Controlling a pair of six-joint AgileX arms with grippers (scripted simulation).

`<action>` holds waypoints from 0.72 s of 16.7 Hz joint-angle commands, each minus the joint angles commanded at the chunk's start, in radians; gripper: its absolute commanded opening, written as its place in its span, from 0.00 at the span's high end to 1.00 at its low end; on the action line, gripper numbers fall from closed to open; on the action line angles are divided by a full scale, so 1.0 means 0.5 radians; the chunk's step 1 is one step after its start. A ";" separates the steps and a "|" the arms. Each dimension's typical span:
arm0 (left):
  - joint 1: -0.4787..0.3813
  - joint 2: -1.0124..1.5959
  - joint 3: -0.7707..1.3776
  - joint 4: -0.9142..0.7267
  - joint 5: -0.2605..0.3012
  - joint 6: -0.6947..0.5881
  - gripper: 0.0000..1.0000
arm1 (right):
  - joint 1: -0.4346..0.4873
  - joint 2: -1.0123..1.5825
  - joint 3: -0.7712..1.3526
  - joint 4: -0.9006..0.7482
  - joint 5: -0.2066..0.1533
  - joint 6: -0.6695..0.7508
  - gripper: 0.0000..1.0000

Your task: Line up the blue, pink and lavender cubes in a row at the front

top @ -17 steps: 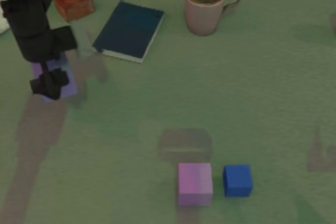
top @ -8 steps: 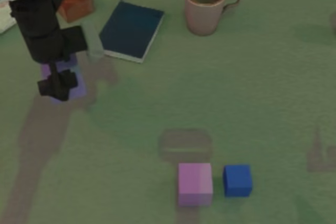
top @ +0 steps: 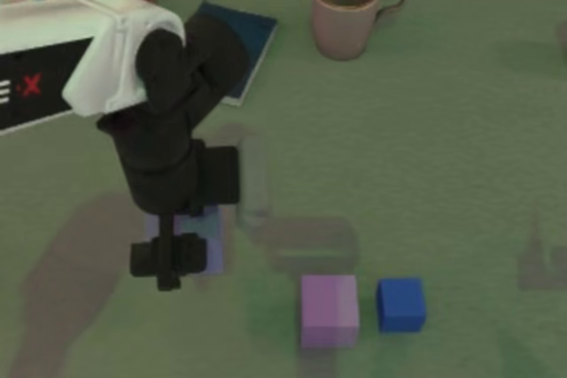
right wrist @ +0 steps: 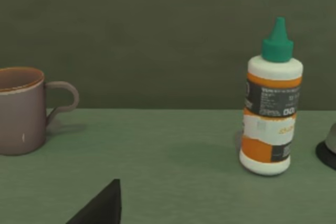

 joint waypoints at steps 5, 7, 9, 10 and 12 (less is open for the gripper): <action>-0.193 -0.177 -0.193 0.032 -0.002 -0.058 1.00 | 0.000 0.000 0.000 0.000 0.000 0.000 0.00; -0.193 -0.177 -0.193 0.032 -0.002 -0.058 1.00 | 0.000 0.000 0.000 0.000 0.000 0.000 0.00; -0.186 -0.167 -0.193 0.033 -0.001 -0.053 1.00 | 0.000 0.000 0.000 0.000 0.000 0.000 0.00; -0.188 -0.157 -0.210 0.060 -0.002 -0.054 1.00 | 0.000 0.000 0.000 0.000 0.000 0.000 0.00; -0.191 -0.113 -0.274 0.174 -0.002 -0.060 1.00 | 0.000 0.000 0.000 0.000 0.000 0.000 0.00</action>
